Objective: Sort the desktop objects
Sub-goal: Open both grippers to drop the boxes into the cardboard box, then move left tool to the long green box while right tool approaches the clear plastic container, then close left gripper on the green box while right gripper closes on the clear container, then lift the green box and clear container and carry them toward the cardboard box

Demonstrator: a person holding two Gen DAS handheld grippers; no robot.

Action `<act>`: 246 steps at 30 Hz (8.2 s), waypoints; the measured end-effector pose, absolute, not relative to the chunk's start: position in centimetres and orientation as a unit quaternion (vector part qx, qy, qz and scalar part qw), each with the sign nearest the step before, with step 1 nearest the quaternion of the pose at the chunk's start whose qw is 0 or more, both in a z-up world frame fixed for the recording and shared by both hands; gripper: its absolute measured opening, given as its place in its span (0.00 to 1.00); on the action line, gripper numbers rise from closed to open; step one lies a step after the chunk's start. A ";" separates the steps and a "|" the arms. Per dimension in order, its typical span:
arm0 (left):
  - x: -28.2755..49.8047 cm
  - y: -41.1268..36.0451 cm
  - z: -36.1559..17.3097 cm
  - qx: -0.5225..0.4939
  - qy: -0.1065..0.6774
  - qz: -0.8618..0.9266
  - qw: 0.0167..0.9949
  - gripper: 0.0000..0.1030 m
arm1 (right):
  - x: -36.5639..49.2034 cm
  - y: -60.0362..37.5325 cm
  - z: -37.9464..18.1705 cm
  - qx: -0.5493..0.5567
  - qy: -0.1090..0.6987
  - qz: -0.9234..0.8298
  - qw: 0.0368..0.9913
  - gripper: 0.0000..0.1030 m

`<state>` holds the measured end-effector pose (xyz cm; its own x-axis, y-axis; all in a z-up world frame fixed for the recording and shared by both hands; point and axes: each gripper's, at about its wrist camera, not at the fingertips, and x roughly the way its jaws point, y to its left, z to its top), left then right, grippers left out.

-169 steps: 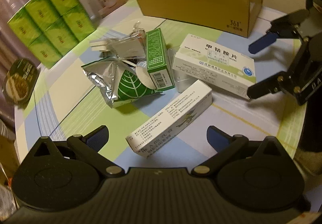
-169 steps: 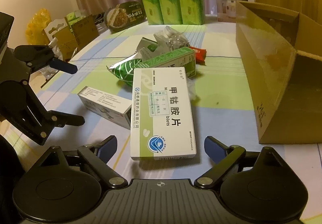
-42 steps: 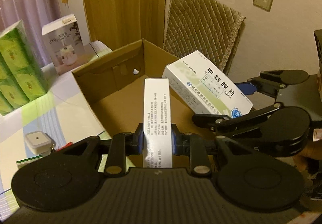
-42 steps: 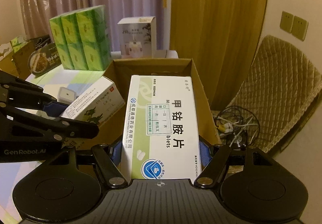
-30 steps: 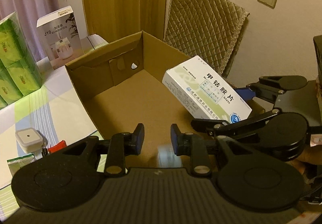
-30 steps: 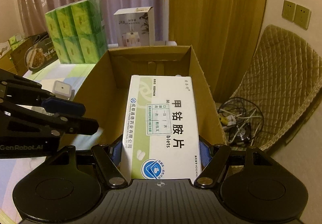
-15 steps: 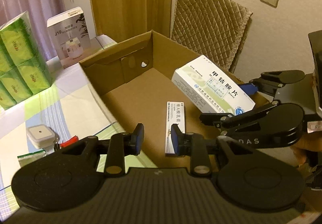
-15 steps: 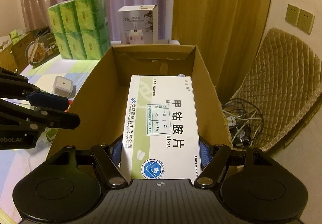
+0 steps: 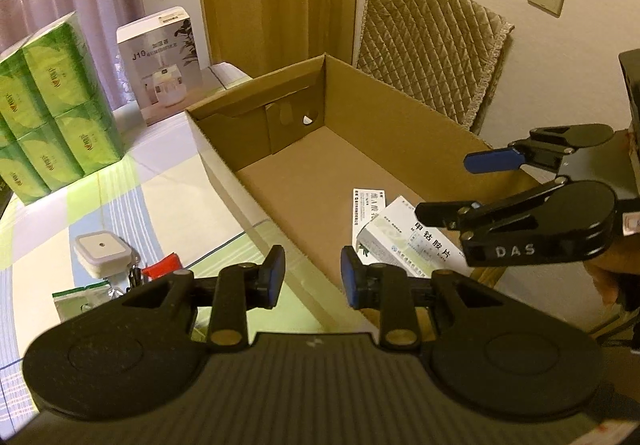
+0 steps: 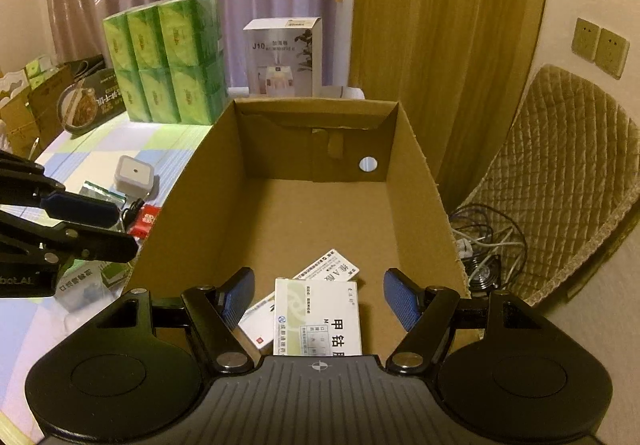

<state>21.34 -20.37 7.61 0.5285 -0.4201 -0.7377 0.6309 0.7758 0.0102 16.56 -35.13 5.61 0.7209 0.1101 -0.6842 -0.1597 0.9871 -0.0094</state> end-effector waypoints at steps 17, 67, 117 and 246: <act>17.5 -12.5 11.1 0.133 0.352 -0.256 0.890 0.32 | 12.7 -30.1 12.2 -0.056 0.310 0.107 0.943 0.83; 18.6 2.7 -0.4 0.172 0.390 -0.263 0.866 0.72 | 13.9 -13.5 -4.6 -0.197 0.384 0.337 0.836 0.94; 22.4 -3.9 -2.7 0.204 0.395 -0.347 0.826 0.24 | 15.6 -15.2 -6.3 -0.136 0.450 0.323 0.821 0.81; 18.3 0.4 -3.3 0.186 0.464 -0.294 0.814 0.25 | 11.3 -15.6 -5.1 -0.099 0.426 0.286 0.853 0.80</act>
<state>18.26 0.39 -3.27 0.3954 -0.3061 -0.8660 0.6521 0.7576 0.0299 11.33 -15.56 -5.14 0.4739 0.4035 -0.7827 -0.5725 0.8166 0.0743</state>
